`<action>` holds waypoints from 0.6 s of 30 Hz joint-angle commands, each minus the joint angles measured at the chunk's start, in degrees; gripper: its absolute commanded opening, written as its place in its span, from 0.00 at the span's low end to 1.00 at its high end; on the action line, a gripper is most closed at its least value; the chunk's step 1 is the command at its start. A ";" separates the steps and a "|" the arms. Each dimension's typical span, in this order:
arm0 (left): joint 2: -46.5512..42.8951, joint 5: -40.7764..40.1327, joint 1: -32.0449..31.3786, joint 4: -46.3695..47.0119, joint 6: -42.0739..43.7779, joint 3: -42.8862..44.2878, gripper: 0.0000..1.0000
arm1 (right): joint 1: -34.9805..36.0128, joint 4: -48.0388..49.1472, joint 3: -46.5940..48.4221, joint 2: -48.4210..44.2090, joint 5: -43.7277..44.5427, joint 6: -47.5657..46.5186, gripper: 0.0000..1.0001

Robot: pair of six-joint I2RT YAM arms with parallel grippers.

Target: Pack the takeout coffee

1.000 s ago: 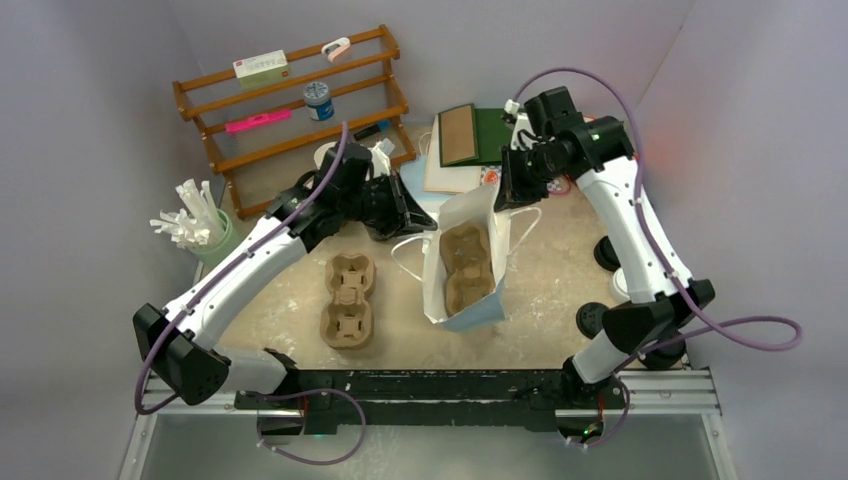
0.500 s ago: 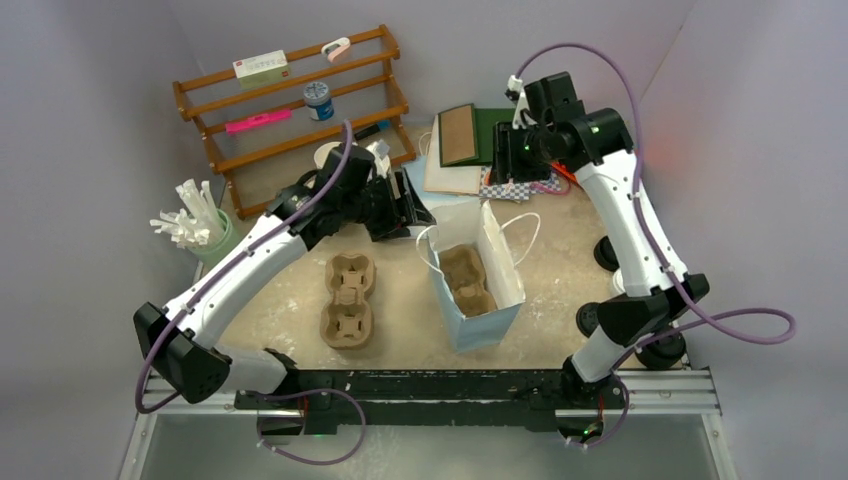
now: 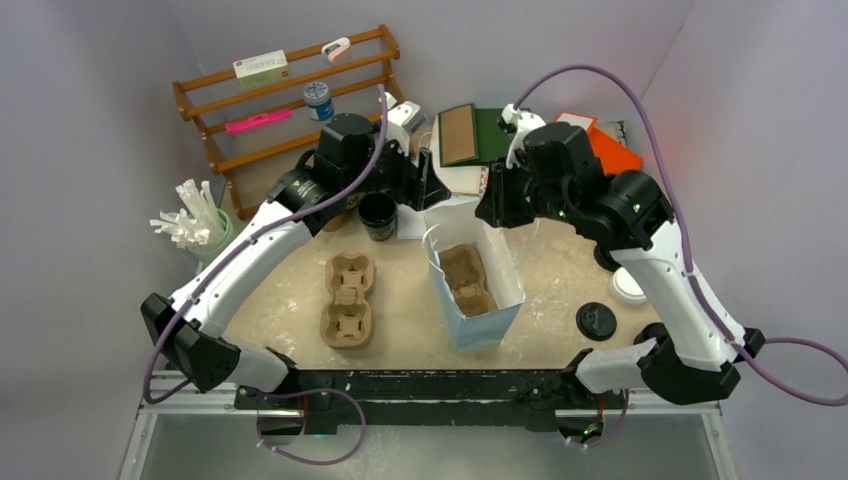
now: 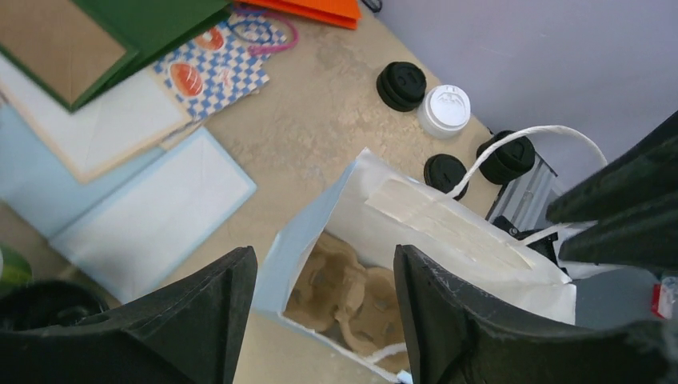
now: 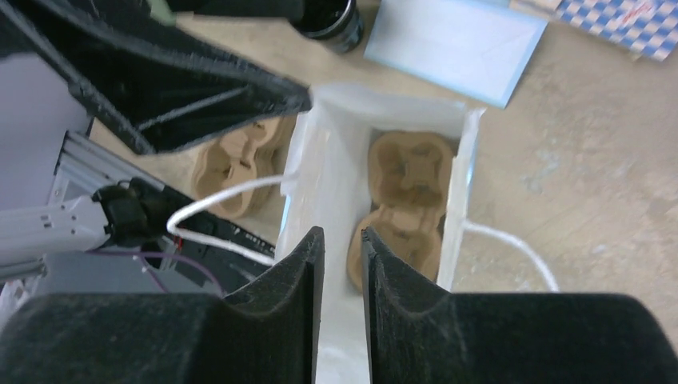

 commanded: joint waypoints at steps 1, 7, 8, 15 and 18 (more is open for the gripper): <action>2.31 9.29 -0.24 11.06 11.85 -1.89 0.67 | 3.93 4.21 -7.89 -1.89 1.74 7.06 0.25; 3.58 13.03 -0.27 12.24 19.79 -2.93 0.58 | 10.40 10.80 -20.22 -5.90 7.85 10.71 0.03; 3.87 14.28 -0.26 12.08 21.31 -2.99 0.58 | 12.02 12.57 -22.39 -6.89 9.51 11.29 0.00; 5.37 17.43 -0.24 13.60 22.07 -6.11 0.59 | 20.01 17.36 -31.90 -10.10 21.52 14.65 0.00; 5.93 17.49 -0.27 13.67 22.14 -7.14 0.59 | 20.23 19.22 -35.86 -11.43 22.28 15.20 0.00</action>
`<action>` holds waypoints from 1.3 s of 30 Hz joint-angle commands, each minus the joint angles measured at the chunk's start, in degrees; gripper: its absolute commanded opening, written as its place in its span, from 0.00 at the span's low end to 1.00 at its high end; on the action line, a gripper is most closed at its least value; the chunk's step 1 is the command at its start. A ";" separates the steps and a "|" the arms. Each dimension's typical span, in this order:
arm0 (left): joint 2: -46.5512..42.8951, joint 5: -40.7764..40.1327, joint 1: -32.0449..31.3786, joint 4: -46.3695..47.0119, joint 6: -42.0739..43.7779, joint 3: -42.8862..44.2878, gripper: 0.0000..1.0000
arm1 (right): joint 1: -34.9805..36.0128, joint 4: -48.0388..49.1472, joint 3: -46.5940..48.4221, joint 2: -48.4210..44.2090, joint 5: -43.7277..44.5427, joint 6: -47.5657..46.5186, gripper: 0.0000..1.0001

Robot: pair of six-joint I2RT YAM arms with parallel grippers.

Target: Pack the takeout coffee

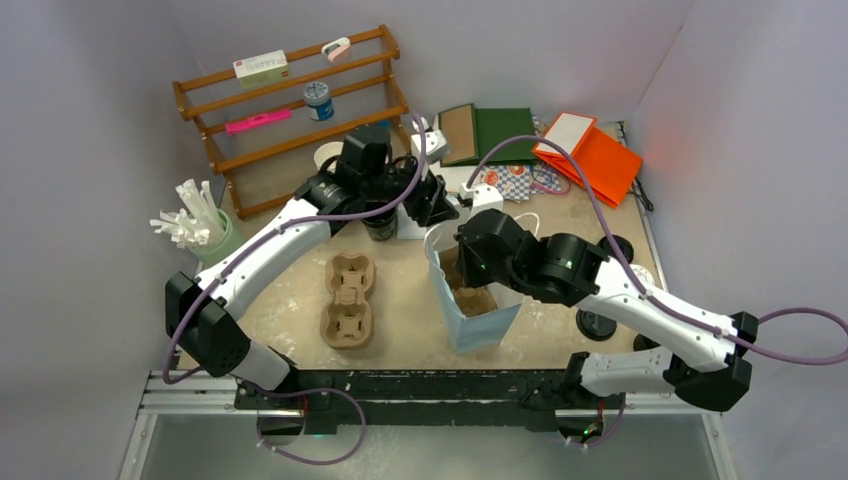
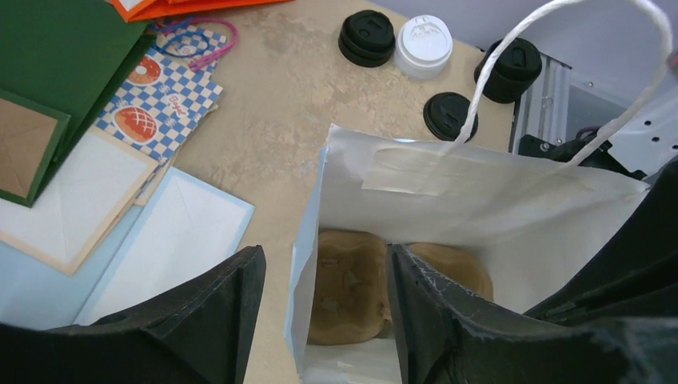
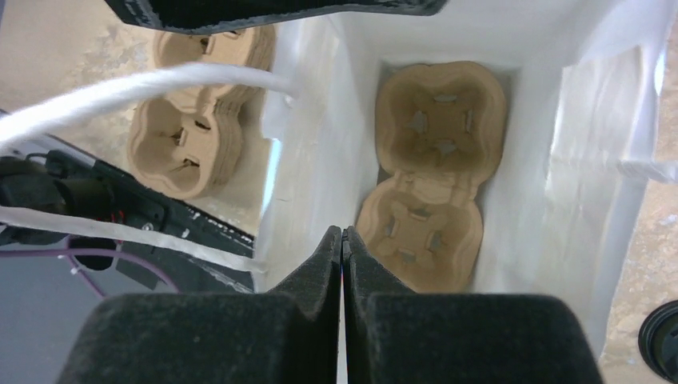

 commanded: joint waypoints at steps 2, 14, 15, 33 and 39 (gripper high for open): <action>1.37 1.89 -0.21 2.71 2.08 -2.13 0.58 | 0.43 4.37 -5.87 -3.05 7.86 3.53 0.00; 4.45 1.51 -0.25 1.44 4.72 -0.11 0.04 | 0.34 3.79 -10.07 -0.82 5.95 1.69 0.00; 4.42 1.63 -0.27 1.41 4.87 0.27 0.00 | 0.26 3.65 -10.23 -0.25 5.83 1.57 0.00; -7.69 5.43 -0.42 13.71 -7.43 -7.98 0.00 | -5.86 12.46 -16.05 -1.73 4.48 -7.78 0.00; -8.95 5.43 -0.53 13.89 -10.58 -11.21 0.00 | -8.71 18.24 -17.62 -0.31 5.17 -10.60 0.00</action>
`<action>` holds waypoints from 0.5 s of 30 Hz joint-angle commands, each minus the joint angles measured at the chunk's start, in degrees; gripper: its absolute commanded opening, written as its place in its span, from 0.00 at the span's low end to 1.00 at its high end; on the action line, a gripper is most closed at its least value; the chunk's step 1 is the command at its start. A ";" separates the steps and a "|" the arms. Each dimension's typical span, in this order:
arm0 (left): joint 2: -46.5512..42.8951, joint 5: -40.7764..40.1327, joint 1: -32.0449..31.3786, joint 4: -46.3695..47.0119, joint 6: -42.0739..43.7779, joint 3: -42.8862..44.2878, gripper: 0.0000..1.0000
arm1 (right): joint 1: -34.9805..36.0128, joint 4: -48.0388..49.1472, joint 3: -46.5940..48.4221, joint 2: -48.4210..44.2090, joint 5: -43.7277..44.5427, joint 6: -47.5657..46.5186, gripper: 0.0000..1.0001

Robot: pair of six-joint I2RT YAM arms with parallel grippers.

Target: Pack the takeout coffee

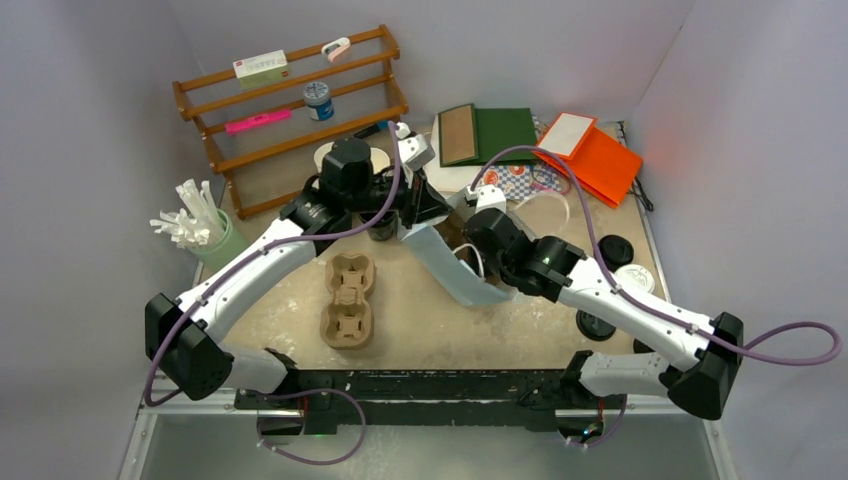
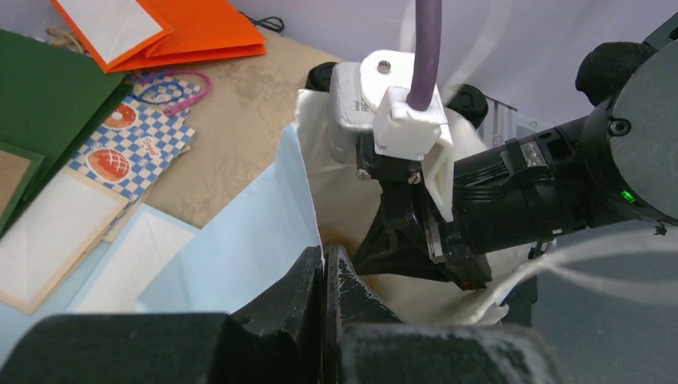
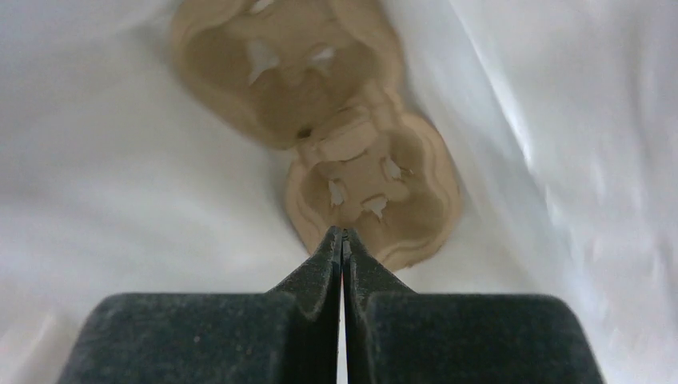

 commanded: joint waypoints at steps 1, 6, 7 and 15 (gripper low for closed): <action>-1.79 1.79 -0.40 2.46 -4.32 -2.51 0.00 | -0.47 6.71 -1.81 1.27 1.36 -4.52 0.00; -1.33 0.69 -0.30 3.80 -5.56 -3.91 0.00 | -0.87 14.77 -6.37 2.16 -1.73 -11.46 0.00; -1.01 0.23 -0.30 3.86 -5.66 -3.90 0.00 | -1.40 15.96 -6.86 2.57 -2.46 -12.73 0.00; -0.04 -10.27 1.24 -5.52 -4.40 -1.69 0.00 | -11.28 18.66 -5.25 6.69 -19.67 -18.59 0.00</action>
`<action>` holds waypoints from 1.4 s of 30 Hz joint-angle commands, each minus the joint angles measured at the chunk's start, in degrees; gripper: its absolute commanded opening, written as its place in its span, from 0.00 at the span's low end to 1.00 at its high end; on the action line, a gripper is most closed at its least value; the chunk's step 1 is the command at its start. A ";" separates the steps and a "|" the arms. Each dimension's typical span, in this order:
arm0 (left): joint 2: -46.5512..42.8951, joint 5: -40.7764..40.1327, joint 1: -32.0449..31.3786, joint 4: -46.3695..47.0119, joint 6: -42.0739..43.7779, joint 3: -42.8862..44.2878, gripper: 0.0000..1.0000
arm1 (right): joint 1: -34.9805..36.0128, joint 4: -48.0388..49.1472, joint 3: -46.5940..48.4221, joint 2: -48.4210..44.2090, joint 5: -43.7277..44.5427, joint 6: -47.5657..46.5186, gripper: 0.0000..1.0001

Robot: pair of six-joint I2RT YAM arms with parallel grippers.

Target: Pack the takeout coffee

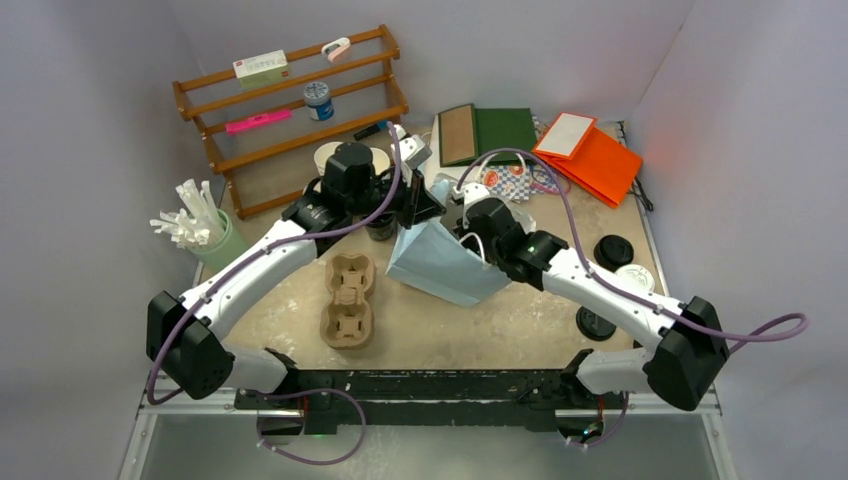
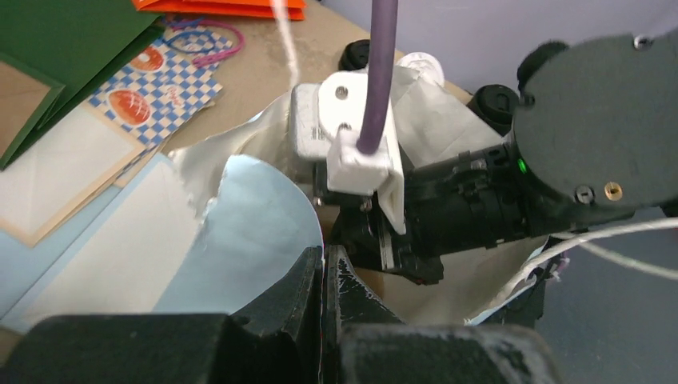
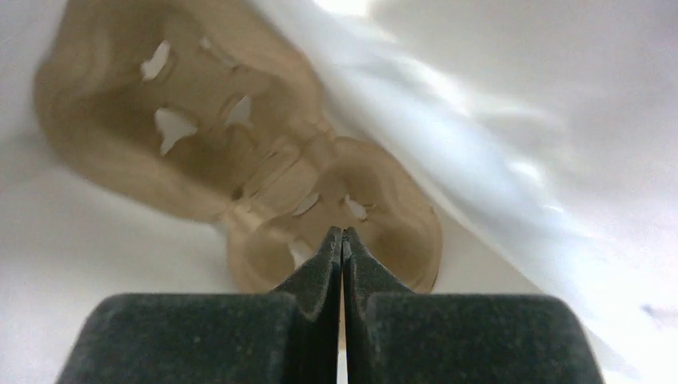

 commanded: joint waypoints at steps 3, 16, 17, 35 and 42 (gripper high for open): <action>-0.77 -10.86 2.36 -8.60 0.02 1.05 0.00 | -4.51 -0.17 4.80 4.07 -11.85 -8.23 0.00; 1.40 1.64 5.51 6.24 -5.88 -3.31 0.00 | -6.32 -23.28 18.05 9.79 -7.95 -5.88 0.00; 1.78 2.31 5.35 6.60 -5.94 -3.31 0.00 | -6.28 -26.31 19.22 10.00 -7.48 -4.63 0.00; 9.12 6.76 0.50 15.11 -9.32 0.11 0.00 | -6.29 -42.98 17.87 -1.03 1.35 7.79 0.00; 10.01 4.13 0.51 10.51 -5.54 2.61 0.00 | -6.36 -22.94 10.09 -5.93 -0.57 -3.72 0.00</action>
